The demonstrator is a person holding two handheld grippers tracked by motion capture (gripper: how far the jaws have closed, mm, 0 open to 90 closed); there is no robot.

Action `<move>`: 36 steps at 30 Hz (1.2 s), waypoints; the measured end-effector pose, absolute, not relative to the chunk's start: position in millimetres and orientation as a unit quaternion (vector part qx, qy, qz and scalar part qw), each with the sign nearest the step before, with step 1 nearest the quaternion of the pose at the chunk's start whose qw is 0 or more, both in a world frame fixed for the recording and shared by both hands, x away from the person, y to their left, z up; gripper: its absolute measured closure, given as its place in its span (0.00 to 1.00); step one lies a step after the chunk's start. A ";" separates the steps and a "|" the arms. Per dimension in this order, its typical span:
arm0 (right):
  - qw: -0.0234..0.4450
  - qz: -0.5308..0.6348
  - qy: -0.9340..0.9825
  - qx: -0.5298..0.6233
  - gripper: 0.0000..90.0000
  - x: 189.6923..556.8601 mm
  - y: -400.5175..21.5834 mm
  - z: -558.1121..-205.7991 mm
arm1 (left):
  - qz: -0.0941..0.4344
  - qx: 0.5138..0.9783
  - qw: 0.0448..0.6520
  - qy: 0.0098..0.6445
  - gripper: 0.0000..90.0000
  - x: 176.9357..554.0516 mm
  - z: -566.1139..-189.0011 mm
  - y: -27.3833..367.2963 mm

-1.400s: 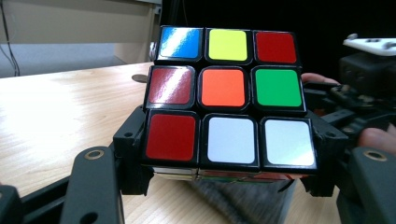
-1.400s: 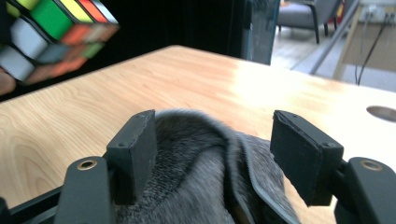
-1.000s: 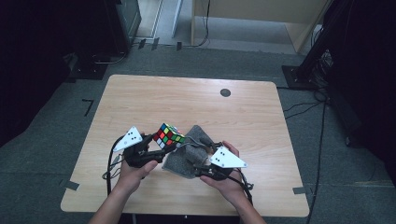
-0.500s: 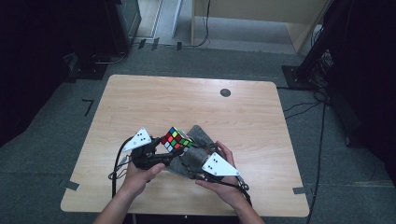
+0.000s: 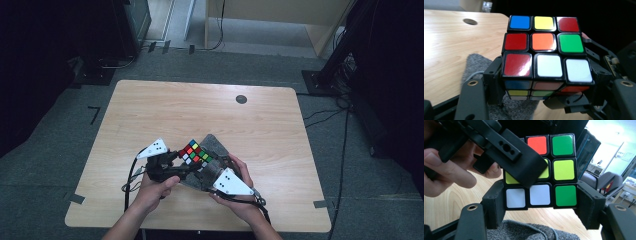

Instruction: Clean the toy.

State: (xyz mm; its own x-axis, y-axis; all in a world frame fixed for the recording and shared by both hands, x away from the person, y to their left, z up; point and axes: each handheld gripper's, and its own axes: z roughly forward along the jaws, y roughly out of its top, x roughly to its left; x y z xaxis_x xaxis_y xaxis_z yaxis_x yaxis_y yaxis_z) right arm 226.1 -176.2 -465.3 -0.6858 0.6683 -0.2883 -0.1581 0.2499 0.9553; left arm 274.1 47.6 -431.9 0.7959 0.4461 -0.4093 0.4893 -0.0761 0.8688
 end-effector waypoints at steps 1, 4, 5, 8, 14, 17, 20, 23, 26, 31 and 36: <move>0.349 0.586 0.708 0.183 0.38 225.9 -177.0 -464.8 | -0.020 0.733 0.601 0.317 0.35 274.4 -432.0 47.5; 0.345 0.588 0.707 0.187 0.38 225.5 -178.5 -464.6 | -0.025 0.734 0.602 0.313 0.35 275.3 -432.1 47.5; 0.343 0.589 0.707 0.189 0.38 225.6 -179.2 -464.6 | -0.027 0.733 0.605 0.310 0.34 275.8 -431.9 48.4; 0.340 0.590 0.705 0.198 0.38 227.6 -183.3 -465.2 | -0.027 0.722 0.621 0.303 0.30 275.5 -428.6 54.6; 0.348 0.579 0.704 0.220 0.38 232.9 -191.5 -467.6 | -0.027 0.706 0.638 0.308 0.29 276.8 -425.5 61.6; 0.351 0.573 0.702 0.233 0.38 235.9 -197.2 -467.8 | -0.015 0.700 0.645 0.308 0.27 277.6 -424.7 66.7; 0.350 0.577 0.695 0.247 0.38 239.3 -205.3 -465.1 | -0.012 0.700 0.645 0.307 0.26 279.3 -425.5 70.4; 0.342 0.583 0.692 0.254 0.38 241.2 -210.4 -463.1 | 0.009 0.728 0.610 0.311 0.24 282.9 -431.9 69.0; 0.328 0.586 0.693 0.260 0.38 242.4 -215.1 -459.1 | 0.020 0.749 0.584 0.312 0.17 284.5 -439.8 63.9; 0.294 0.598 0.694 0.271 0.38 241.8 -216.0 -449.7 | 0.076 0.775 0.563 0.275 0.13 277.6 -444.5 55.1; 0.205 0.625 0.686 0.311 0.38 240.2 -217.6 -436.3 | 0.139 0.789 0.552 0.232 0.13 268.7 -446.3 48.0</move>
